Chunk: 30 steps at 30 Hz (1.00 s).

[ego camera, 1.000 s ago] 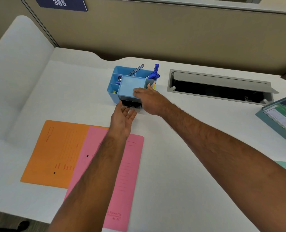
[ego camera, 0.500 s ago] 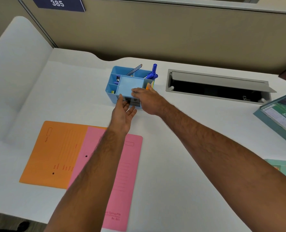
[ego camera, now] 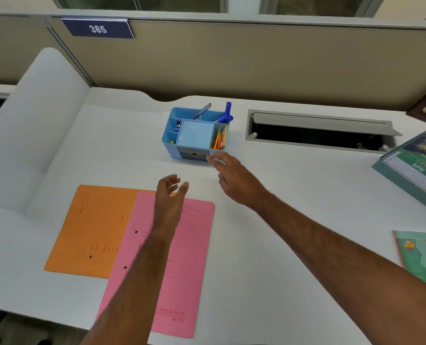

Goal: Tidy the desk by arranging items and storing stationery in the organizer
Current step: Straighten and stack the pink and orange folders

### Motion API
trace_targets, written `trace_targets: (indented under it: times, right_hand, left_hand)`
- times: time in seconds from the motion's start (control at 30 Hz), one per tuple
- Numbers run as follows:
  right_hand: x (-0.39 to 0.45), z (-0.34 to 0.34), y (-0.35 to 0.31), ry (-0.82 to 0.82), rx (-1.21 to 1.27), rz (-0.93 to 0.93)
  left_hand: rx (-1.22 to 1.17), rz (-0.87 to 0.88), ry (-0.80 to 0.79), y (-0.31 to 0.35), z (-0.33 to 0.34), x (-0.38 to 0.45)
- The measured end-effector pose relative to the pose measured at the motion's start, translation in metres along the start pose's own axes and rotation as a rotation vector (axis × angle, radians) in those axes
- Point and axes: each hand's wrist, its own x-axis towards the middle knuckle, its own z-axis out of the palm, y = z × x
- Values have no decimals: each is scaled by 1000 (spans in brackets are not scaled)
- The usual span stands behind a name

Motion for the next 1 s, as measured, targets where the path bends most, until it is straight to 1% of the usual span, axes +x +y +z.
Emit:
trace_targets:
  times: [0.17,0.27,0.43,0.6,0.77,0.9,1.0]
  right_hand:
    - [-59,17,2,-96,16,108]
    - [-94,31,-5,-170,41,180]
    - [-143,58,-23,-273,10,142]
    - [-170,77,-33,-366,-45,134]
    - [-184,84,-35,-506,-245,132]
    - [-199,90,-36,-503,-321,91]
    - [-206,92,-37,-502,-331,101]
  left_hand:
    - [424,72,3,-49,-32,-31]
    - [614,84,52,-66,-52,-49]
    - [852,39,123,-91,-84,-70]
    - [931,-80,161,-114,-115,-76]
    - [1000,-151,135,-122,-129,-81]
    - [1009,-157,149,-118,-127,-84]
    - [1024,-181,151,-110,-126,-85]
